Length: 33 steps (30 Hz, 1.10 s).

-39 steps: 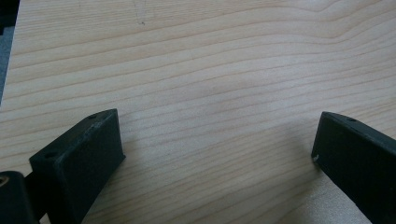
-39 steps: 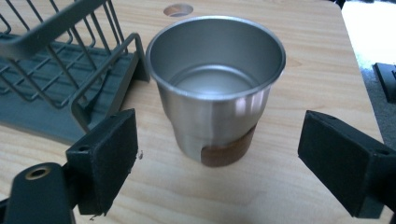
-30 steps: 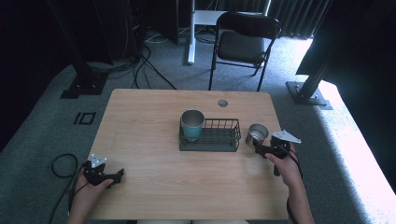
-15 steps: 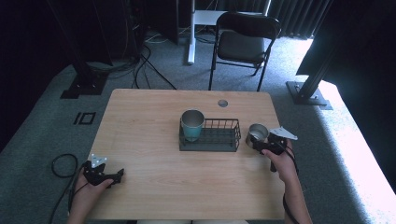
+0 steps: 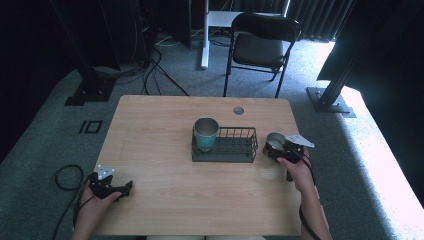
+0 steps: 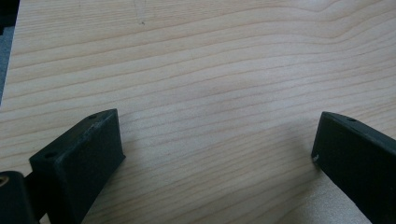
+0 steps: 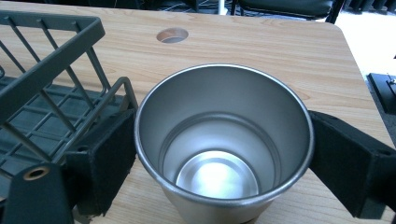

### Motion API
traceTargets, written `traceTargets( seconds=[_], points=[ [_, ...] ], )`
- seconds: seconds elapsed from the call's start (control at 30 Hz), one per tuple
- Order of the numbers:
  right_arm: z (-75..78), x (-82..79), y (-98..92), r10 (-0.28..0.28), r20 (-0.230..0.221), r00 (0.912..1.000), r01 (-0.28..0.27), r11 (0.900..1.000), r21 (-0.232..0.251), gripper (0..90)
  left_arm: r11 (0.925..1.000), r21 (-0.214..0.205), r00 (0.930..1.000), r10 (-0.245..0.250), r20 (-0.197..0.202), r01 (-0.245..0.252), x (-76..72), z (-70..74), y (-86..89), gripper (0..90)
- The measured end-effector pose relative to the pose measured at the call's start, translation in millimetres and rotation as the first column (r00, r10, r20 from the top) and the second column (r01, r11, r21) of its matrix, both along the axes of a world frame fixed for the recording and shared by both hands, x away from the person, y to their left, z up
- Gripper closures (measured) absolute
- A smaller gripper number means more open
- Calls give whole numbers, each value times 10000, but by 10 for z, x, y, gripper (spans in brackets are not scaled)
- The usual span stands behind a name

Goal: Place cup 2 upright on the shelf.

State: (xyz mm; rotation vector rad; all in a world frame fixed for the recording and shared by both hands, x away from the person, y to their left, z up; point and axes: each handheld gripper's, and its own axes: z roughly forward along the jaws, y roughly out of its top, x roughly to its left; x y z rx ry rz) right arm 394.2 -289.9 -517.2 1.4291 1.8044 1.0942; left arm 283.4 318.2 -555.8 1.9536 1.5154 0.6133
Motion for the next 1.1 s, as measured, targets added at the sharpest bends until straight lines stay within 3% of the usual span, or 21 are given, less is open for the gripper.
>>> traceTargets(
  seconds=[0.37,0.6,1.1],
  points=[
    [-21,41,29,-48,65,10000,49,9996,-288,130,10000,0,10000,1,2,-1,0,0,0,25],
    [9,34,31,199,-1,9998,-199,9990,-401,132,10000,-1,10000,1,2,-1,0,0,0,25],
    [250,34,-6,136,348,9993,-128,9997,-220,133,10000,-2,10000,1,4,-1,0,0,0,25]
  ],
)
